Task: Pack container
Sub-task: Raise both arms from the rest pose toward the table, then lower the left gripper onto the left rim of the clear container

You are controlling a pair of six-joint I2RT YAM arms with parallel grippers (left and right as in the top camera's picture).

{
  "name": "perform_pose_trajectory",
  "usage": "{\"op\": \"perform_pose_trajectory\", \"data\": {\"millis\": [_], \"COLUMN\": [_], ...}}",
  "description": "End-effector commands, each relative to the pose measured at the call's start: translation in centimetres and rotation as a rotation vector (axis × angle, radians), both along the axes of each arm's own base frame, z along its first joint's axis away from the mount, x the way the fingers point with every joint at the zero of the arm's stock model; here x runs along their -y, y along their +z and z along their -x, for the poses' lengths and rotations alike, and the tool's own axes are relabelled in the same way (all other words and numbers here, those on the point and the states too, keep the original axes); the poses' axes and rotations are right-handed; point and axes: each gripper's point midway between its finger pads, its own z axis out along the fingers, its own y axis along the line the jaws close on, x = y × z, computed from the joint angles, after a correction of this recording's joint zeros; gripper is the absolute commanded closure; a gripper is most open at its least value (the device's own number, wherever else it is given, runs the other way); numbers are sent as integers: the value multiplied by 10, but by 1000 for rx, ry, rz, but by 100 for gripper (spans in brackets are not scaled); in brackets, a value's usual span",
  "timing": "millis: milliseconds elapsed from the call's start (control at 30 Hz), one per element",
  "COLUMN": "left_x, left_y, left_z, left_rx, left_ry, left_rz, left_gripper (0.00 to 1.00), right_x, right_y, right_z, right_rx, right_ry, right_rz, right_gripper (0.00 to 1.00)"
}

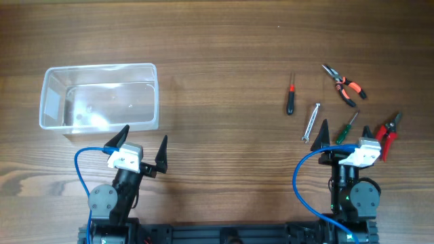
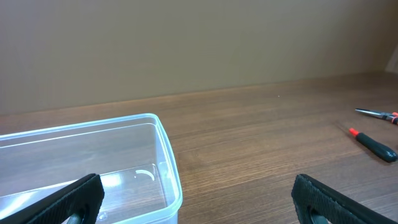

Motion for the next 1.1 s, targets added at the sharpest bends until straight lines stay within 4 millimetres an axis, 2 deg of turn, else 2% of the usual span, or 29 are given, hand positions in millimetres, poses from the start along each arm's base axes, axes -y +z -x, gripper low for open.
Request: {"op": "perform_pose_trajectory", "data": {"millis": [0, 267, 367, 533, 600, 633, 667, 733, 800, 933, 1067], "left_x": [1, 1, 1, 1, 2, 0, -11, -25, -29, -38, -41], "left_y": [-2, -2, -2, 0, 4, 7, 2, -4, 6, 22, 44], "left_z": [0, 0, 0, 0, 0, -1, -3, -5, -5, -5, -18], "left_rx": [-1, -1, 0, 8, 26, 16, -31, -85, -88, -142, -287], "left_ry": [-6, -6, -6, -6, -8, 6, 78, 168, 196, 263, 317], "left_rz": [-12, -12, -12, -12, -9, 64, 176, 331, 420, 424, 392], "left_gripper": [0, 0, 0, 0, 0, 0, 0, 0, 0, 0, 0], "right_x": [2, 2, 3, 1, 1, -1, -10, -26, -38, -47, -57], "right_y": [3, 3, 9, 3, 1, -2, -4, -9, -12, 10, 45], "right_z": [1, 1, 1, 1, 1, -1, -2, -5, -6, -15, -39], "right_rx": [16, 16, 40, 15, 24, 35, 25, -20, -82, -143, -212], "right_ry": [-15, -16, -18, -10, -9, 6, 55, 143, 209, 255, 317], "right_rz": [-17, -14, -14, -21, -113, -290, -335, -336, -318, -237, -172], "right_gripper": [0, 0, 0, 0, 0, 0, 0, 0, 0, 0, 0]}}
